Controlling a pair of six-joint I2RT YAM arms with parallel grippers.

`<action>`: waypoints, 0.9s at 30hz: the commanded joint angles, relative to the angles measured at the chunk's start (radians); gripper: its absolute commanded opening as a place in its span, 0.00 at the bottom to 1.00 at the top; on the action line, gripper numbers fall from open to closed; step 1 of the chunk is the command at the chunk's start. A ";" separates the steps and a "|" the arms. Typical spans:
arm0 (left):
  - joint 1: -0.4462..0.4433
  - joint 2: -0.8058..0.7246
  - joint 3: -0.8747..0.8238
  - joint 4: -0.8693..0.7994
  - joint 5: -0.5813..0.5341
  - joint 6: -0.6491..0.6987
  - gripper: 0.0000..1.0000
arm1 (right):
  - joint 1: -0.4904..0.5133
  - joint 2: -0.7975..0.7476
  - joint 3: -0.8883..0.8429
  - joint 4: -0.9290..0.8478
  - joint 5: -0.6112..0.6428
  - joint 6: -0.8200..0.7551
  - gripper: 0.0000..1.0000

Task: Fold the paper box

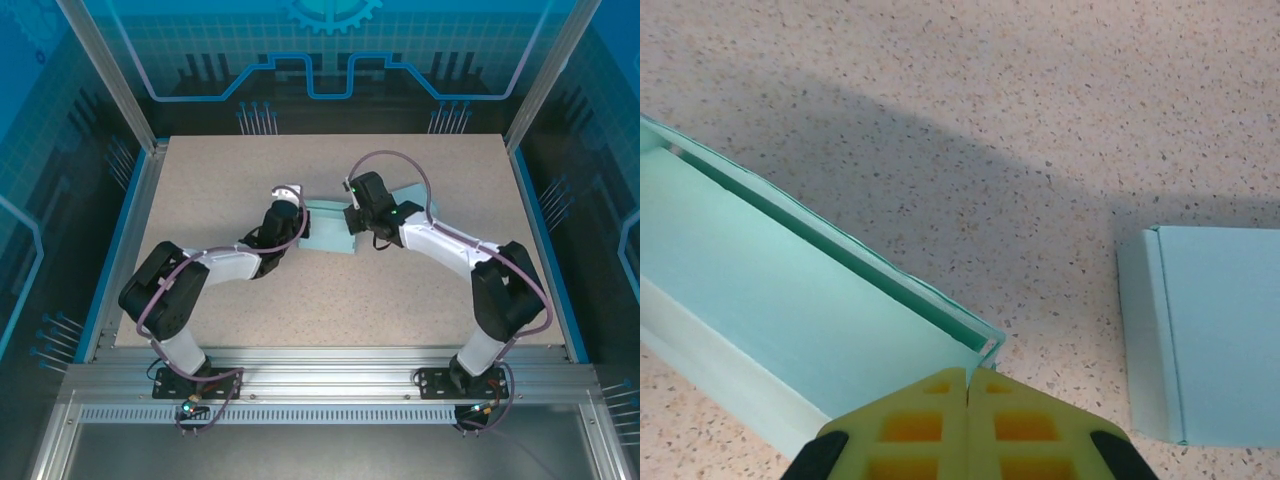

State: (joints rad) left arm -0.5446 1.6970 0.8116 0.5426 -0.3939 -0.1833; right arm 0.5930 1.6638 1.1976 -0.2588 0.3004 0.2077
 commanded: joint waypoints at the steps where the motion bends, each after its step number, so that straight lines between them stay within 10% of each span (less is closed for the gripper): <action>1: -0.049 -0.049 -0.056 0.157 0.067 0.031 0.00 | 0.053 -0.044 -0.044 0.144 -0.063 -0.013 0.00; 27: -0.169 0.008 -0.478 0.788 -0.036 0.130 0.02 | 0.294 -0.176 -0.466 0.501 0.157 -0.131 0.00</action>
State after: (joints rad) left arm -0.6628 1.6733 0.3740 1.2350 -0.5396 -0.0433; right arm 0.8307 1.4761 0.7540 0.2047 0.5510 0.0807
